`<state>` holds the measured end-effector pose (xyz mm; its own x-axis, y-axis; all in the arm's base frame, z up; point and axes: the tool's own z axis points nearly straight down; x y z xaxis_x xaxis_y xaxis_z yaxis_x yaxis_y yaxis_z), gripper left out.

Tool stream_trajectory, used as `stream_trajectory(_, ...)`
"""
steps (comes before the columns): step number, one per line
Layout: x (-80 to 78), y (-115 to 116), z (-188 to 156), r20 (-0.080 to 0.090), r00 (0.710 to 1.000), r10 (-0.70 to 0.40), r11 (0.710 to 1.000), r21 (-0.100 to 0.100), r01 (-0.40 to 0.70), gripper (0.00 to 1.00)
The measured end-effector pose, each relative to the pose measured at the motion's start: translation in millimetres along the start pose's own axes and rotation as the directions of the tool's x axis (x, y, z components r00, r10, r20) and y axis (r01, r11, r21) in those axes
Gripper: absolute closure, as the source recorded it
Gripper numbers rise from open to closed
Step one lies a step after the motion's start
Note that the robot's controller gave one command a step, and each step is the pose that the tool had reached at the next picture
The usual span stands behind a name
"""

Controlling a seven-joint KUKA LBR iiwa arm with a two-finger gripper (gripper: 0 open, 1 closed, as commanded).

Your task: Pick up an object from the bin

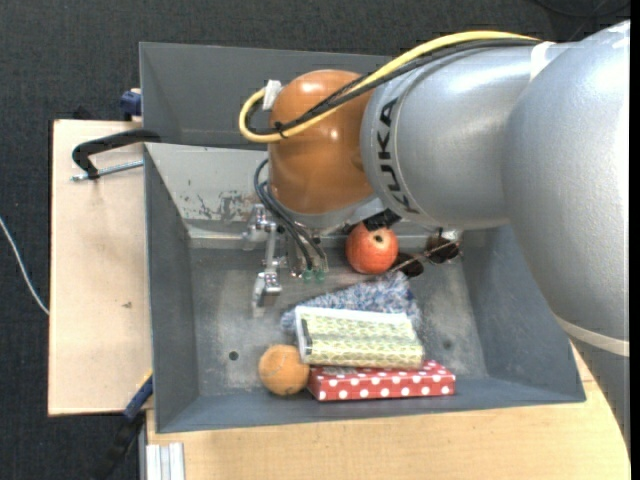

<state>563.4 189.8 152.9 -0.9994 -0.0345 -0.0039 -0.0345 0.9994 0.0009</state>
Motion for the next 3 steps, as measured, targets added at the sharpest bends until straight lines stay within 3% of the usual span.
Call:
stream_trajectory(1,50.9,1.5,31.6,-0.012,0.999,0.051,0.999,0.002,-0.051,0.0)
stream_trajectory(2,50.1,-7.3,29.9,-0.003,0.998,-0.062,0.998,-0.002,0.062,0.0)
stream_trajectory(3,59.7,-30.2,56.0,0.004,0.937,-0.349,0.937,-0.003,0.349,0.0)
